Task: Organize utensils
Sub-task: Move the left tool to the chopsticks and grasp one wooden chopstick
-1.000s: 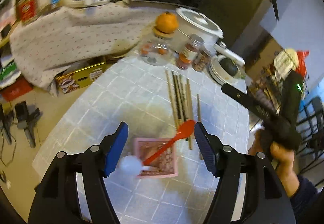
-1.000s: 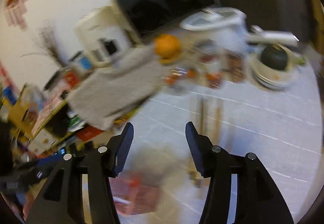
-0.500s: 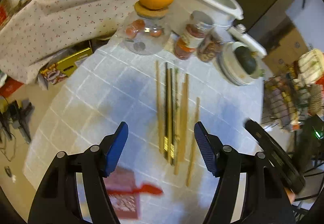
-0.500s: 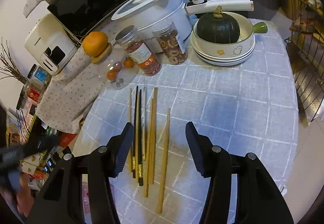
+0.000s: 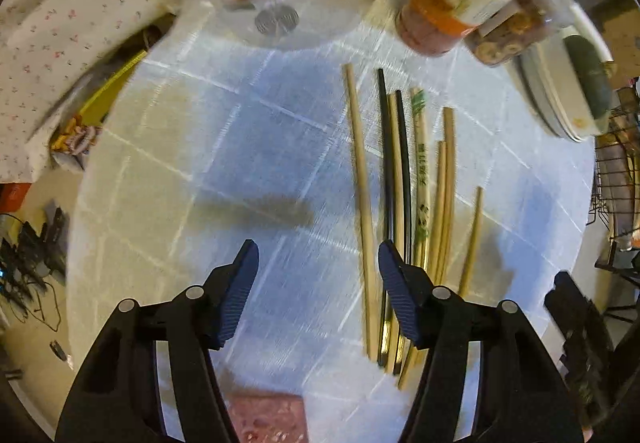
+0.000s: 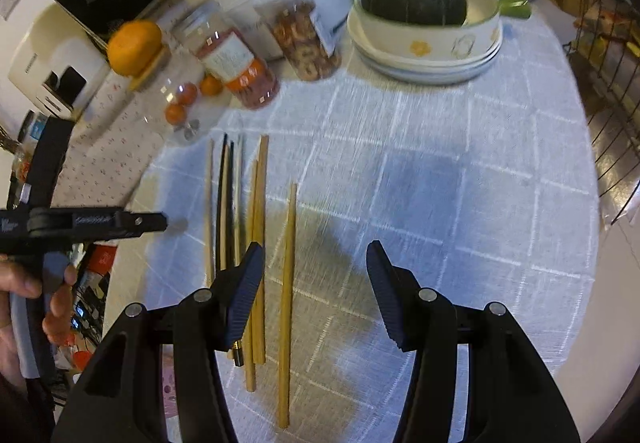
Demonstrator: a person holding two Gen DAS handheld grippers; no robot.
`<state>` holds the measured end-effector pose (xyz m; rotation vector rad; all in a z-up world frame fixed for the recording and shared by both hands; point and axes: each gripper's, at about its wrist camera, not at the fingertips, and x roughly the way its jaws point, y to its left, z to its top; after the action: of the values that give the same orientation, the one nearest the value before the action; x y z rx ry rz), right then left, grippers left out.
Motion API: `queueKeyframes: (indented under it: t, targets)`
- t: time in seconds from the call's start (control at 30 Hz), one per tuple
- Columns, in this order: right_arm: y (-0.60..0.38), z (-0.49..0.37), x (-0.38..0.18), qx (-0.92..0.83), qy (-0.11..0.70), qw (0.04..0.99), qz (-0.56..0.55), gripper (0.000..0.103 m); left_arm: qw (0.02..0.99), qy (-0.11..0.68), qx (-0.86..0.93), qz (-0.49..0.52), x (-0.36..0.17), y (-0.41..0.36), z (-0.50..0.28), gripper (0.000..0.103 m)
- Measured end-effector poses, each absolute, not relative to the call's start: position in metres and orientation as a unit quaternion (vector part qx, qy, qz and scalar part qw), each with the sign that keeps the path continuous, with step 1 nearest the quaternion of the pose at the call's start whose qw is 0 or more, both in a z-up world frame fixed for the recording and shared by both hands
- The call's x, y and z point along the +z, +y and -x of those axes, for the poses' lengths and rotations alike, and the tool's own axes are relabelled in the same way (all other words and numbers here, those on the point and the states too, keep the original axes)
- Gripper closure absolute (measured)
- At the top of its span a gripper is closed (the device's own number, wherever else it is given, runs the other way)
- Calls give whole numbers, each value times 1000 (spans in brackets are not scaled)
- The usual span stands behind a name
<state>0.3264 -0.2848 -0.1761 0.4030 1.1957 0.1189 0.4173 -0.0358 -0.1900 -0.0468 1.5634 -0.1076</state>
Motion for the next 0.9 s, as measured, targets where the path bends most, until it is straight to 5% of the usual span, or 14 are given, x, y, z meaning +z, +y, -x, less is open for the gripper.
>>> queueKeyframes:
  t: [0.4,0.47,0.53,0.9]
  targets:
    - [-271,-339,-195,58,582,792,-175,50,695,717,-47,-12,-225,-59,-430,59]
    - [-271,-340,-197,57,584,791,-172,51,699,713,-49,-17,-223,-61,-429,66]
    - [-270,-342,-199,57,587,789,-173,55,699,713,-54,-3,-222,-58,-431,95]
    - [-264,-348,-205,74,603,776,-167,67,725,673,-116,86,-171,-29,-426,97]
